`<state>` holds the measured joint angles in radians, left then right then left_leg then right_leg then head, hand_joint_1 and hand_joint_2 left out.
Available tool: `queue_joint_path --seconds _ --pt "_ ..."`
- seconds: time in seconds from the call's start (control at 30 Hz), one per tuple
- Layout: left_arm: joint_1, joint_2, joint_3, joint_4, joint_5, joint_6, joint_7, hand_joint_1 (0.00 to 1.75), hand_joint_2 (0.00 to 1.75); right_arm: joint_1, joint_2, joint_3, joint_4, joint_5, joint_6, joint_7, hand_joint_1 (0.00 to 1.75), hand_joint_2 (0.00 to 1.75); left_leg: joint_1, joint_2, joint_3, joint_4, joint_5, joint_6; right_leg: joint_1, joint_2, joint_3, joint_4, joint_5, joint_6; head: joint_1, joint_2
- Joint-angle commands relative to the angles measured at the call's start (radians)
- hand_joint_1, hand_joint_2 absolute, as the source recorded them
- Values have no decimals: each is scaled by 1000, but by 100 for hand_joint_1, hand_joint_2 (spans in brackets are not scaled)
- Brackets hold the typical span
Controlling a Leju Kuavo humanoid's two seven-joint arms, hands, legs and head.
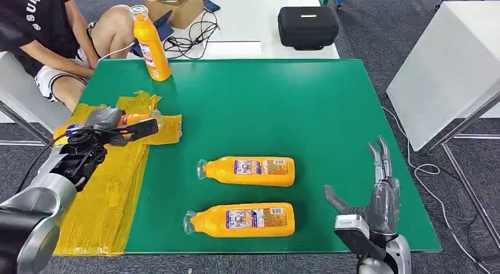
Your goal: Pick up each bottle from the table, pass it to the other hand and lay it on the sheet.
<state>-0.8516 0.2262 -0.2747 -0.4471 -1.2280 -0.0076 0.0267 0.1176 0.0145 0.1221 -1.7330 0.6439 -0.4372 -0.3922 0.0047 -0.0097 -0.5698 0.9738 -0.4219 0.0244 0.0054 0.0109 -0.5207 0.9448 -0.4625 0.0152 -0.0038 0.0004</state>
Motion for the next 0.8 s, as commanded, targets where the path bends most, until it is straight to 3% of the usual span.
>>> queue_joint_path --seconds 0.03,0.33,0.8 --pt "19 1 49 31 19 2 -41 175 175 -68 -1 -5 75 1 8 2 0 175 0 3 3 -1 -1 -1 0 2 3 -1 0 1 0 0" --pt "74 -33 43 -35 28 -1 -104 175 175 -85 3 11 90 0 3 8 0 175 1 1 3 0 -1 -1 1 -1 3 -1 -1 1 0 0" --pt "44 -63 19 -22 25 -18 -125 175 175 -113 1 2 115 -7 4 9 0 175 1 0 1 0 0 0 1 -2 2 -1 0 1 0 0"
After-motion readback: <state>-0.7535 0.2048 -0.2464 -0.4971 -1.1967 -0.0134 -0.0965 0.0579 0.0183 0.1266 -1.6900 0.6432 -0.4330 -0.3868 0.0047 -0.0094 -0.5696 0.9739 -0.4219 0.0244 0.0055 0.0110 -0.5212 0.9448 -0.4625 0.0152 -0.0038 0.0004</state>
